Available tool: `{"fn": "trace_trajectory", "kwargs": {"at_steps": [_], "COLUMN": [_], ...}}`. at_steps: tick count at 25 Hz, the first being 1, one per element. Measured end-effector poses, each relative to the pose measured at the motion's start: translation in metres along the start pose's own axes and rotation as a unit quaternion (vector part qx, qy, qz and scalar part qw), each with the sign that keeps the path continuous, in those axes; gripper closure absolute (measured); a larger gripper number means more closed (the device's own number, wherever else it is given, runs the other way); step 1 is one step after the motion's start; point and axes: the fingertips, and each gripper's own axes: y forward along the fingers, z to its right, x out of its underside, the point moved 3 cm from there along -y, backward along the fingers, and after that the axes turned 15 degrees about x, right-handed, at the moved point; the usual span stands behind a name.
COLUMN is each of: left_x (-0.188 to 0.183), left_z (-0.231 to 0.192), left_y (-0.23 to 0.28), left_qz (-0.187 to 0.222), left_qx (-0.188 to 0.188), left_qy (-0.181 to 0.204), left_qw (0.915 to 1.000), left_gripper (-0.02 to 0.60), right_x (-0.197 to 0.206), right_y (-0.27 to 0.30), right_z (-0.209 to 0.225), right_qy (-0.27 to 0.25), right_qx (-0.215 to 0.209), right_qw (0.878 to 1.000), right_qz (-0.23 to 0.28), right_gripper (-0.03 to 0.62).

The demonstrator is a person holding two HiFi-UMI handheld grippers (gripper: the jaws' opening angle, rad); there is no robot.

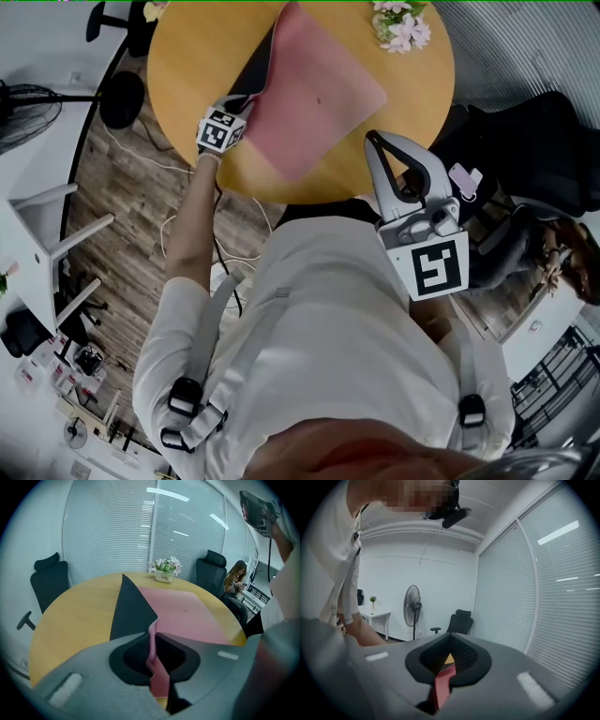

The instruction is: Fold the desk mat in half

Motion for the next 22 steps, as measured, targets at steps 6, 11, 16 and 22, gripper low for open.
{"fn": "trace_trajectory", "kwargs": {"at_steps": [6, 11, 16, 22], "left_x": [0.006, 0.011, 0.025, 0.035], "left_z": [0.028, 0.049, 0.067, 0.096], "left_y": [0.009, 0.018, 0.027, 0.033], "left_qz": [-0.019, -0.041, -0.068, -0.092], "left_qx": [0.019, 0.031, 0.037, 0.054], "left_qy": [0.014, 0.036, 0.051, 0.071], "left_qw": [0.9995, 0.9981, 0.9956, 0.9917], "left_gripper": [0.543, 0.543, 0.543, 0.543], "right_x": [-0.001, 0.000, 0.002, 0.003], "right_y": [-0.013, -0.021, -0.030, -0.038], "right_z": [0.006, 0.012, 0.016, 0.025], "right_qy": [0.007, 0.010, 0.018, 0.025], "right_qx": [0.010, 0.014, 0.015, 0.018], "right_qw": [1.000, 1.000, 1.000, 0.999], "right_qz": [0.005, 0.013, 0.012, 0.013], "right_gripper": [0.589, 0.589, 0.589, 0.589]}}
